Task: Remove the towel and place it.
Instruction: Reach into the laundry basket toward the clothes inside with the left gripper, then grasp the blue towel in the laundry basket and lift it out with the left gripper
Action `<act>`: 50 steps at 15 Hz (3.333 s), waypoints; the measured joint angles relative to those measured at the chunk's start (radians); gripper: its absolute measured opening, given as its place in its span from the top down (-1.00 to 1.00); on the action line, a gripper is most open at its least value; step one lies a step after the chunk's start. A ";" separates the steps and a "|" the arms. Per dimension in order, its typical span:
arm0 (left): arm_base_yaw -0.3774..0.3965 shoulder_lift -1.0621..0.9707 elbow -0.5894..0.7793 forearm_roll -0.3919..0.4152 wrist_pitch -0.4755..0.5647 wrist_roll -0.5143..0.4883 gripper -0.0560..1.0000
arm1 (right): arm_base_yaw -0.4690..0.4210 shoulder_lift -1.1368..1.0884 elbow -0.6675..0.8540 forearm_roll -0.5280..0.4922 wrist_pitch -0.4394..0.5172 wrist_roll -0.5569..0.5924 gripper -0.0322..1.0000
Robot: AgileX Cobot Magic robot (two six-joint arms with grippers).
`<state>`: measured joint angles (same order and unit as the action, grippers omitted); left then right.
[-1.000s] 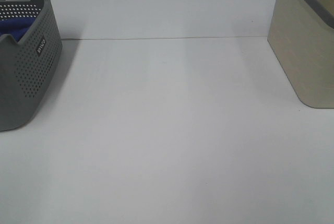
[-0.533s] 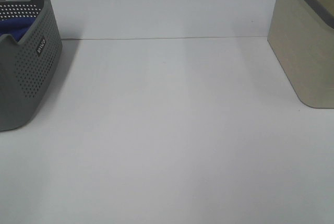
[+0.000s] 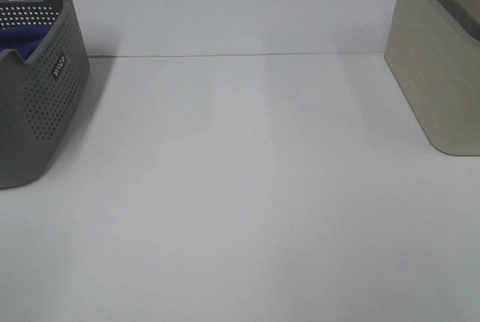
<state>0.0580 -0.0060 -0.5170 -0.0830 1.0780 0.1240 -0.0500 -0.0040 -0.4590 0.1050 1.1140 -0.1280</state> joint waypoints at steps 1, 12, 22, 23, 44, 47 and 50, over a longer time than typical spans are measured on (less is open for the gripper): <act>0.000 0.000 0.000 0.000 0.000 0.000 -0.98 | 0.000 0.000 0.000 0.000 0.000 0.000 -0.43; 0.000 0.624 -0.446 -0.060 0.133 0.337 -0.98 | 0.000 0.000 0.000 0.000 0.000 0.000 -0.43; 0.000 1.620 -1.240 0.244 0.135 0.884 -0.98 | 0.000 0.000 0.000 0.000 0.000 0.000 -0.43; 0.000 1.681 -1.270 0.286 0.134 0.890 -0.98 | 0.000 0.000 0.000 0.000 0.000 0.000 -0.43; 0.081 2.207 -1.289 0.354 0.093 0.975 -0.27 | 0.000 0.000 0.000 0.000 0.000 0.000 -0.43; 0.081 2.206 -1.289 0.400 0.093 0.975 0.76 | 0.000 0.000 0.000 0.000 0.000 0.000 -0.43; 0.081 2.206 -1.289 0.403 0.093 0.958 0.89 | 0.000 0.000 0.000 0.000 0.000 0.000 -0.43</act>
<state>0.1390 2.2000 -1.8060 0.3200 1.1710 1.0820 -0.0500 -0.0040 -0.4590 0.1050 1.1140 -0.1280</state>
